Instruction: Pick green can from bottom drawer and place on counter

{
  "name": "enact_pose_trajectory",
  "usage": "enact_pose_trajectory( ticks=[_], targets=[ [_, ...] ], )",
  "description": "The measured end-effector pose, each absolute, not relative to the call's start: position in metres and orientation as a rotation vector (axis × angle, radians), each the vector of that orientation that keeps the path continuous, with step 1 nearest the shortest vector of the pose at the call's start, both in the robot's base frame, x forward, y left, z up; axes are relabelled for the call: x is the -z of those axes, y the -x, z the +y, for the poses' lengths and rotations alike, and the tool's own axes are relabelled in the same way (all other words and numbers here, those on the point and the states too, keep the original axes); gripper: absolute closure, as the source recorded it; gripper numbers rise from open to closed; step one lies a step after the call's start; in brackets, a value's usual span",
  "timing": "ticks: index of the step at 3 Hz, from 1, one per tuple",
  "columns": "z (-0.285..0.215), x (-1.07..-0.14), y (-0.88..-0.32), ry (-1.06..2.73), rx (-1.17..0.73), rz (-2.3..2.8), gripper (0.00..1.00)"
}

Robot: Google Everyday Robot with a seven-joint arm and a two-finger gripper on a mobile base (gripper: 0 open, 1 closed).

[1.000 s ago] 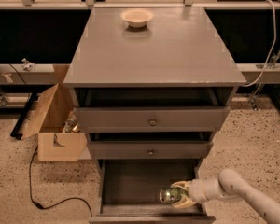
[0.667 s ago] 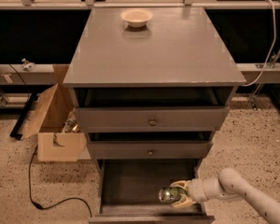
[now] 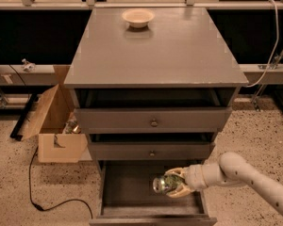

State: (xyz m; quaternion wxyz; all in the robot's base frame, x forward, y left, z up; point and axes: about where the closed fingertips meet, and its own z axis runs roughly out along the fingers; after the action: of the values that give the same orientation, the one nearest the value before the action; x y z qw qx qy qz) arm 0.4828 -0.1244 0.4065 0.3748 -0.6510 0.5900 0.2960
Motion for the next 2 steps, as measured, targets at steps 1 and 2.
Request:
enact_pose_trajectory(
  ticks=[1,2],
  targets=[
    [-0.110,-0.478,-0.487,1.721,-0.731,1.462,1.00],
    [-0.103,-0.549,-0.487,1.778,-0.678,1.405,1.00]
  ],
)
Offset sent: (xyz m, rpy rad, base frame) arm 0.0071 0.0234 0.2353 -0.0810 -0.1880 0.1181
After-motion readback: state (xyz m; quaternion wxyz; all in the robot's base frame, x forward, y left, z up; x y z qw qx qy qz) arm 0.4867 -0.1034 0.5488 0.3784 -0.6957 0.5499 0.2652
